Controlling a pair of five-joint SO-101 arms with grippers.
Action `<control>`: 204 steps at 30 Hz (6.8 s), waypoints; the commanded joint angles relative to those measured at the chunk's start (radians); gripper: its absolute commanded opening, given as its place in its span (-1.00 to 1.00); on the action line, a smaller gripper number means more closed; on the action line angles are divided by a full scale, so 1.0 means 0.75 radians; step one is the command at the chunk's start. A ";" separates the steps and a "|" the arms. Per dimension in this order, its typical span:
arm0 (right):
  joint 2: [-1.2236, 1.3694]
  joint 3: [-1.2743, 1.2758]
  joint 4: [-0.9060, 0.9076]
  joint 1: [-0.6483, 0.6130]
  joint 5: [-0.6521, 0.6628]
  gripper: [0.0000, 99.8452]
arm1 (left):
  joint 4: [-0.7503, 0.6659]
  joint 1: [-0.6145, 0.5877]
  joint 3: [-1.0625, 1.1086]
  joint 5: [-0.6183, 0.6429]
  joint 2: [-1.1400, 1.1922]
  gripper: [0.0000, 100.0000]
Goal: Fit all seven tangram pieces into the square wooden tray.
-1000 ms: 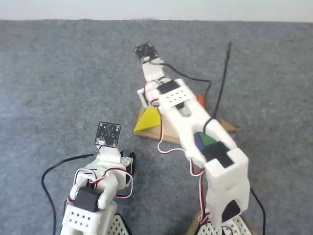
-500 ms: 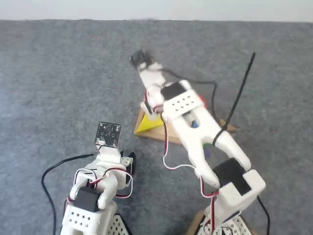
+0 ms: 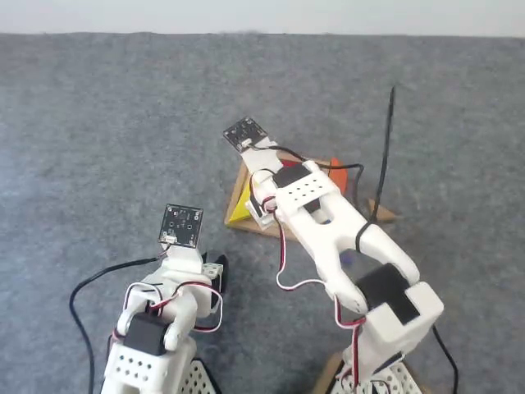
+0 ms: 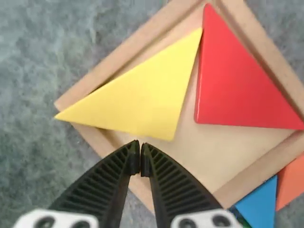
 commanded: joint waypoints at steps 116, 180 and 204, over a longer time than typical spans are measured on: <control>-0.208 0.053 0.224 0.815 0.532 -0.70 | 0.002 0.002 -0.015 0.008 -0.023 -0.79; 0.275 -0.305 0.038 0.578 -0.417 -0.49 | 0.002 0.002 -0.015 0.008 -0.023 -0.79; 0.181 -0.182 -0.083 0.414 -0.055 -0.49 | 0.002 0.002 -0.015 0.008 -0.023 -0.79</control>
